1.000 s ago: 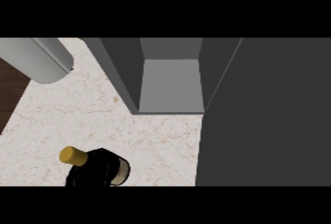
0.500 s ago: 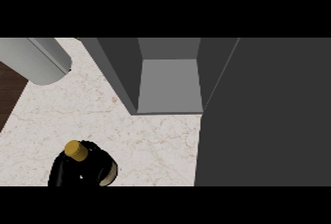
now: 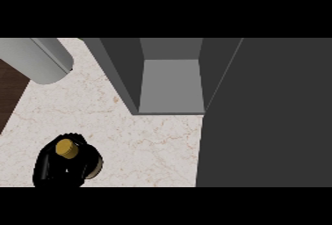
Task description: Pick up the wine, place it into the cabinet and close the cabinet
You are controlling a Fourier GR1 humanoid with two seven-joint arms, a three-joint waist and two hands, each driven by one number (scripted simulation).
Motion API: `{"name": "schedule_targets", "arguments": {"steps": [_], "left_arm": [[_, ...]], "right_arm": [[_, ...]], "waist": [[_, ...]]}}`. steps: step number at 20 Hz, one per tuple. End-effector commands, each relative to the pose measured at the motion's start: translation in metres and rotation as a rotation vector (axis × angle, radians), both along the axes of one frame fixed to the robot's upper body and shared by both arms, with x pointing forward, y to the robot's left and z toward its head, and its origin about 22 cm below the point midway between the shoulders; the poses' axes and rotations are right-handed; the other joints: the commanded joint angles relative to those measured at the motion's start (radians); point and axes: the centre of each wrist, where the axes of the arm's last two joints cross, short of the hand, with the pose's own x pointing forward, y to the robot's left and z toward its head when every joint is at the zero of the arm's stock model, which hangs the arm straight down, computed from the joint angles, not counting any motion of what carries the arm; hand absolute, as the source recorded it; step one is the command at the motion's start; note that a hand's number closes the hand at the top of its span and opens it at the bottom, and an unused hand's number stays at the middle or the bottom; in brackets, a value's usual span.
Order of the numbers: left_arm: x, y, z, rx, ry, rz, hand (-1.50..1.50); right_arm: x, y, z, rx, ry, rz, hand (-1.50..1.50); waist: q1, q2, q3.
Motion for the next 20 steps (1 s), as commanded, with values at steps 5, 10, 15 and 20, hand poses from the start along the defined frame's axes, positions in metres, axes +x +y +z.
{"name": "schedule_targets", "arguments": {"steps": [5,10,15,20], "left_arm": [[0.010,-0.013,0.057,-0.056,-0.102,-0.075,1.50],[0.007,-0.047,0.084,-0.100,-0.068,-0.164,1.50],[0.008,-0.055,0.127,-0.072,-0.062,-0.154,1.50],[0.013,-0.109,0.151,-0.058,-0.060,-0.187,1.50]], "right_arm": [[-0.028,-0.009,0.014,0.035,-0.030,0.048,-1.50],[-0.020,-0.001,0.004,0.044,-0.020,0.052,-1.50],[-0.016,-0.009,0.012,0.060,-0.007,0.063,-1.50],[-0.029,-0.012,0.008,0.048,-0.016,0.060,-1.50]], "waist": [[0.008,-0.004,0.002],[0.007,-0.003,0.001],[0.006,-0.002,0.001],[-0.006,-0.003,0.002]]}}
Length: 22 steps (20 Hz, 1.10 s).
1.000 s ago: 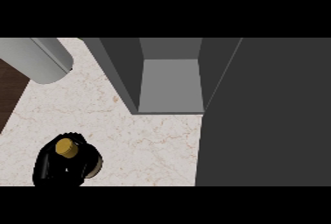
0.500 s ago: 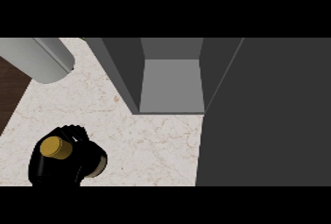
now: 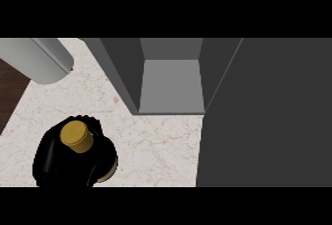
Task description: Pick up the wine, place it into the cabinet and close the cabinet
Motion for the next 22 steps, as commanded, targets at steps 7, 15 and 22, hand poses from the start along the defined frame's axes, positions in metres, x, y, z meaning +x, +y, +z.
{"name": "schedule_targets", "arguments": {"steps": [7,15,22], "left_arm": [[0.016,-0.077,0.057,-0.069,-0.025,-0.105,1.50],[0.029,-0.127,0.085,-0.099,0.024,-0.102,1.50],[0.043,-0.168,0.088,-0.024,-0.007,-0.034,1.50]], "right_arm": [[-0.008,-0.004,0.001,0.048,-0.028,0.060,-1.50],[-0.022,-0.004,0.011,0.056,-0.045,0.060,-1.50],[-0.026,0.003,0.008,0.038,-0.048,0.062,-1.50]], "waist": [[-0.001,0.002,0.000],[-0.006,0.002,0.000],[-0.010,0.002,-0.001]]}}
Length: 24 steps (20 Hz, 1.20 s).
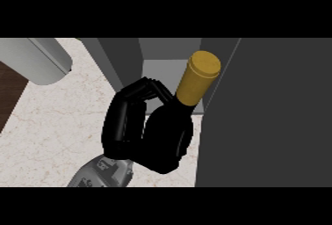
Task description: Pick up the wine, place it into the cabinet and close the cabinet
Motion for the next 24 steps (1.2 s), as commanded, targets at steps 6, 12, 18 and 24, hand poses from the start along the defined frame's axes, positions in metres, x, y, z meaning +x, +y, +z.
{"name": "schedule_targets", "arguments": {"steps": [6,12,18,24], "left_arm": [[0.010,-0.030,0.001,0.031,0.000,0.067,1.50],[0.023,-0.020,-0.020,0.056,-0.009,0.089,1.50],[0.036,-0.036,-0.023,0.015,0.012,0.120,1.50],[0.028,-0.031,-0.043,-0.029,0.030,0.148,1.50]], "right_arm": [[-0.033,-0.007,0.012,0.006,-0.056,0.038,-1.50],[-0.040,-0.006,0.018,0.029,-0.059,0.038,-1.50],[-0.018,-0.021,0.014,-0.016,-0.063,0.036,-1.50],[-0.037,-0.008,0.015,0.014,-0.057,0.021,-1.50]], "waist": [[0.002,0.000,0.000],[0.003,0.000,-0.001],[-0.002,0.002,0.000],[-0.001,0.000,-0.001]]}}
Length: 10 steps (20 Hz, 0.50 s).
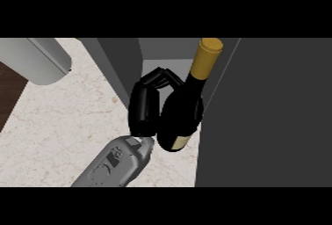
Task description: Pick up the wine, place it into the cabinet and close the cabinet
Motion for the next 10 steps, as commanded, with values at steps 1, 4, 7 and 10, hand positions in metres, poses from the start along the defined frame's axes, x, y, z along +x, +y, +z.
{"name": "schedule_targets", "arguments": {"steps": [1,4,7,10], "left_arm": [[0.004,-0.004,-0.017,0.003,0.016,0.005,1.50],[0.011,0.009,-0.047,0.065,0.011,0.038,1.50],[0.018,-0.004,-0.031,0.127,0.006,0.068,1.50],[0.013,0.001,-0.059,0.152,-0.005,0.073,1.50]], "right_arm": [[-0.029,0.007,0.017,0.029,-0.055,0.039,-1.50],[-0.030,-0.003,0.009,0.028,-0.057,0.039,-1.50],[-0.025,-0.006,0.014,0.040,-0.070,0.036,-1.50],[-0.024,-0.001,0.008,0.021,-0.055,0.035,-1.50]], "waist": [[0.000,0.001,0.000],[-0.005,0.002,0.000],[0.000,0.000,0.001],[-0.002,0.001,0.000]]}}
